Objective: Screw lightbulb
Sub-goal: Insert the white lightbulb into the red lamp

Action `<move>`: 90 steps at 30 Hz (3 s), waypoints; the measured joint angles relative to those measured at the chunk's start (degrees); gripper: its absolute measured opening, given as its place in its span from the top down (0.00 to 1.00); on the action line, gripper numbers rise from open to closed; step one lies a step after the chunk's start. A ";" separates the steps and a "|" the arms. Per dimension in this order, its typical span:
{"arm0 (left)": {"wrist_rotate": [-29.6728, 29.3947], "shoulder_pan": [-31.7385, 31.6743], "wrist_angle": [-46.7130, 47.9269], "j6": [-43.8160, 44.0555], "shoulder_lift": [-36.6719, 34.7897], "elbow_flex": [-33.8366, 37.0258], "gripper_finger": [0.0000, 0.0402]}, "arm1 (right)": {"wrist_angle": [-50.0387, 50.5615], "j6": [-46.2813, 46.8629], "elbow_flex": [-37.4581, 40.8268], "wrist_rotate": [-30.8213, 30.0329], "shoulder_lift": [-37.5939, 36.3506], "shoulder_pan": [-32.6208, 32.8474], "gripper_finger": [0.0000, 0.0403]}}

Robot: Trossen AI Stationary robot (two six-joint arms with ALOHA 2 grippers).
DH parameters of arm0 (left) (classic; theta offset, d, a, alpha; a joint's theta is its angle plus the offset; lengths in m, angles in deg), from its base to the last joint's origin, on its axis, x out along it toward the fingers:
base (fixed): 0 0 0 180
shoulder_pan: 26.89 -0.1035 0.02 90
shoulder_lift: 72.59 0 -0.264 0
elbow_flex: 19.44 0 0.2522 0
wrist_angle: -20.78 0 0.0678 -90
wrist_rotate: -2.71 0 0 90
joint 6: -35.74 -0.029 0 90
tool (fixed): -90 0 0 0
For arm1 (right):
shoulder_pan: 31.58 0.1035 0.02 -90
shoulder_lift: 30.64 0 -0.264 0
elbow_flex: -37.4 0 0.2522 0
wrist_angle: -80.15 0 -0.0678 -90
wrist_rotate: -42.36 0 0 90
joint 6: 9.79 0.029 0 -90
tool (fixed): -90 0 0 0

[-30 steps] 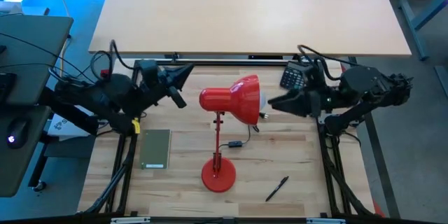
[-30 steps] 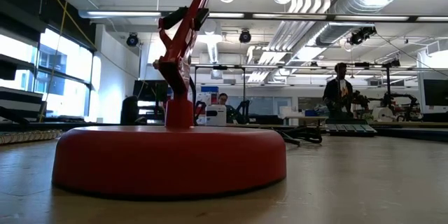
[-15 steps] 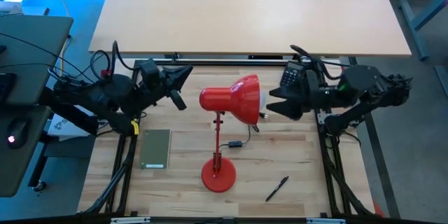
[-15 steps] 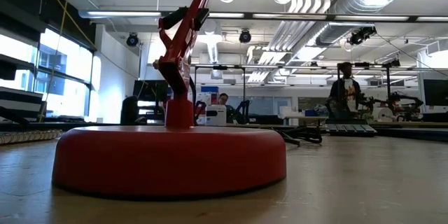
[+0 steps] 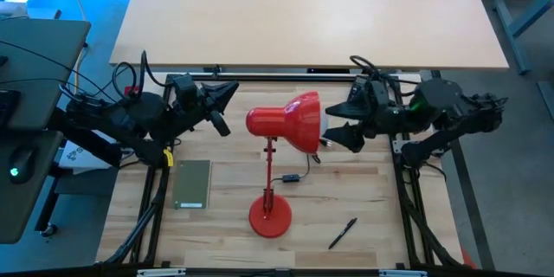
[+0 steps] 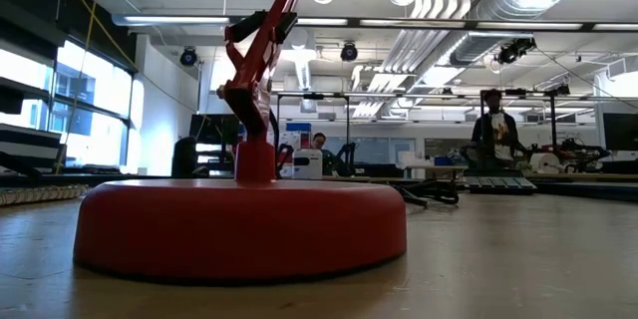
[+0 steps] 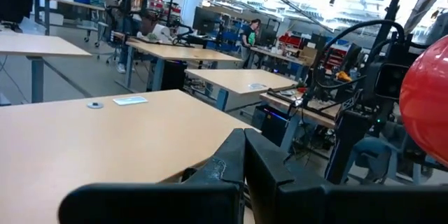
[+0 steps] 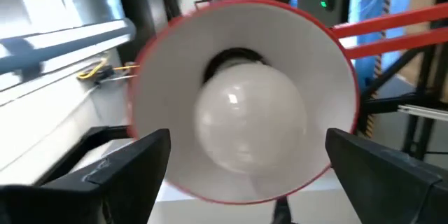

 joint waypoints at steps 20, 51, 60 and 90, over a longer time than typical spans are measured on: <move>-0.04 0.00 4.17 4.12 0.24 -0.02 1.00 | -2.34 -2.15 0.00 1.85 1.43 -0.08 0.07; 0.00 0.00 6.86 8.57 0.26 -0.02 1.00 | -2.56 -6.63 0.00 0.91 2.16 -0.10 0.25; -0.02 0.02 6.92 8.58 0.24 -0.02 1.00 | -2.99 -6.42 0.00 1.69 3.27 -0.10 0.32; 0.45 0.02 7.28 12.92 0.24 -0.02 1.00 | -3.33 -50.21 0.02 8.88 3.25 -0.43 0.39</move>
